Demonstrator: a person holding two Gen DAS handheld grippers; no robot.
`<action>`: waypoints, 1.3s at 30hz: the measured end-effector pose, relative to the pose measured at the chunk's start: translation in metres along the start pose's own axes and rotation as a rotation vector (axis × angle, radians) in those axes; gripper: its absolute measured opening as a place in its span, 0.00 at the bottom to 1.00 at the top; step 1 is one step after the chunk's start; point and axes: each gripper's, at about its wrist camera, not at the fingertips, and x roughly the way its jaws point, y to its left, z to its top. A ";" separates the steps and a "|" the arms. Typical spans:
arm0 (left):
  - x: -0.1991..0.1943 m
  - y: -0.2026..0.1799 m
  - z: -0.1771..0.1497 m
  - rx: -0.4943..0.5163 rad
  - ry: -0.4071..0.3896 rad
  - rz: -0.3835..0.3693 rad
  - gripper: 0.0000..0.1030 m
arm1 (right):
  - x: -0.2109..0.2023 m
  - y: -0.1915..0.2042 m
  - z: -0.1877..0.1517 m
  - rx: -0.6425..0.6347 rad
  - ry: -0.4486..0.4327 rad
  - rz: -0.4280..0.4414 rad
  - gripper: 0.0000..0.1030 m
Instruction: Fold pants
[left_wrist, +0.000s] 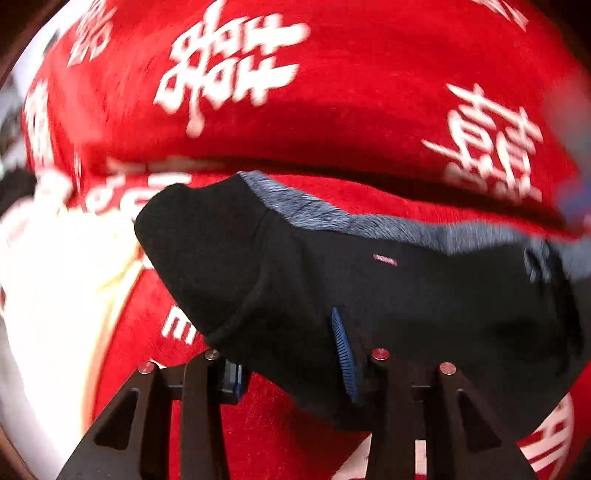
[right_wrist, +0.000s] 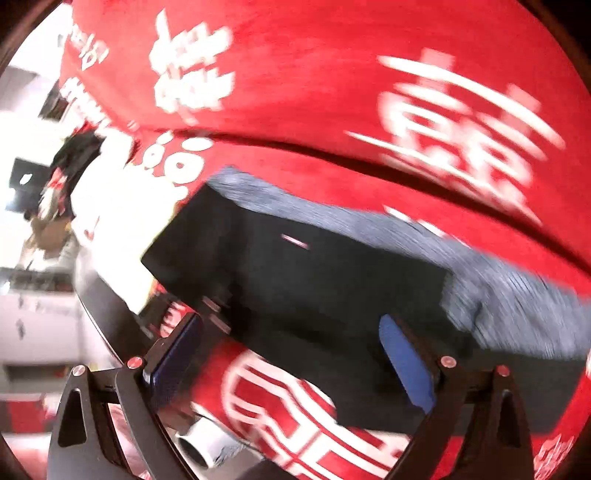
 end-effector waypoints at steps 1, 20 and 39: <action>0.000 -0.003 -0.001 0.019 -0.007 0.014 0.39 | 0.009 0.015 0.016 -0.029 0.040 0.018 0.95; -0.029 -0.033 0.004 0.132 -0.052 0.045 0.39 | 0.108 0.103 0.068 -0.294 0.392 -0.015 0.16; -0.163 -0.280 0.032 0.424 -0.130 -0.276 0.46 | -0.156 -0.176 -0.125 0.185 -0.170 0.419 0.18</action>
